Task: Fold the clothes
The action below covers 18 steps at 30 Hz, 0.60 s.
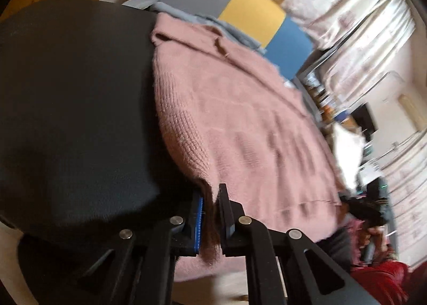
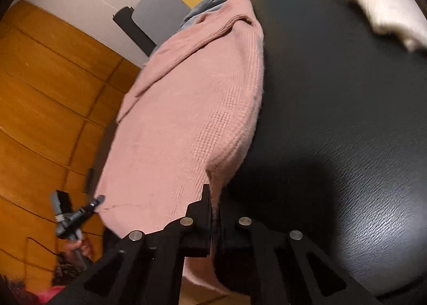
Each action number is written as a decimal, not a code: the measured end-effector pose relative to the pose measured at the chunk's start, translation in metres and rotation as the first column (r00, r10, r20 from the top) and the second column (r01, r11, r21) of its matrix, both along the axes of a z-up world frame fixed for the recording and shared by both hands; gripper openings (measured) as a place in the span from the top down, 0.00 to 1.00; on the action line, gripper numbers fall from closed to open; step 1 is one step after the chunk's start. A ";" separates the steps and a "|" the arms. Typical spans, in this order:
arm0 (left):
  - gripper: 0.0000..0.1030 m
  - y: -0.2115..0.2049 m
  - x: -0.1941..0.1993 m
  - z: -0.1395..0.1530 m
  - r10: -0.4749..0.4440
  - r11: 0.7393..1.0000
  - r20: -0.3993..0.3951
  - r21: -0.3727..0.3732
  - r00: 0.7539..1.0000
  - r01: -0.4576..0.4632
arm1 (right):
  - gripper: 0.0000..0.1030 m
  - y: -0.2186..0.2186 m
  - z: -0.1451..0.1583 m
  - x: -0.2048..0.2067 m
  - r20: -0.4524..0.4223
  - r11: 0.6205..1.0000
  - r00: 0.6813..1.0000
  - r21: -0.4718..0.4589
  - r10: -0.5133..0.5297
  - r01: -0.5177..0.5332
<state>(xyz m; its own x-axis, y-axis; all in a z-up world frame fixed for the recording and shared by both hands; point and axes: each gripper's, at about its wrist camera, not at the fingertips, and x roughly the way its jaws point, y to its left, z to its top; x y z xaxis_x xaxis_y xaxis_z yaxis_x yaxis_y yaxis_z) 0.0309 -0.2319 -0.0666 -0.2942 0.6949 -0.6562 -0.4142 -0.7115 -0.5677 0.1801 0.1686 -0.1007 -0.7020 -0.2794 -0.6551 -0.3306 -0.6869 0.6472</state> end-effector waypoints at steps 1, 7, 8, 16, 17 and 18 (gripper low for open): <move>0.92 -0.007 0.003 0.002 0.008 0.999 0.010 0.039 1.000 -0.008 | 0.95 0.000 0.000 0.002 -0.013 1.000 1.000 -0.017 -0.002 0.002; 0.92 -0.046 0.029 0.008 0.029 0.961 0.089 0.273 0.996 -0.052 | 0.95 0.006 0.009 0.020 -0.121 0.979 0.993 -0.202 0.002 -0.026; 0.92 -0.054 0.037 0.010 0.029 0.941 0.112 0.332 0.993 -0.065 | 0.95 0.005 0.012 0.027 -0.146 0.972 0.989 -0.233 0.002 -0.037; 0.92 -0.069 -0.009 0.043 0.038 0.873 0.149 0.477 0.988 -0.105 | 0.95 0.026 0.038 0.036 -0.300 0.897 0.949 -0.441 -0.099 -0.046; 0.92 -0.064 -0.024 0.050 0.034 0.873 0.140 0.477 0.990 -0.098 | 0.95 0.034 0.041 0.025 -0.308 0.891 0.945 -0.451 -0.112 -0.041; 0.92 -0.058 -0.039 0.057 0.030 0.874 0.132 0.477 0.991 -0.090 | 0.95 0.042 0.044 0.015 -0.316 0.886 0.941 -0.462 -0.125 -0.037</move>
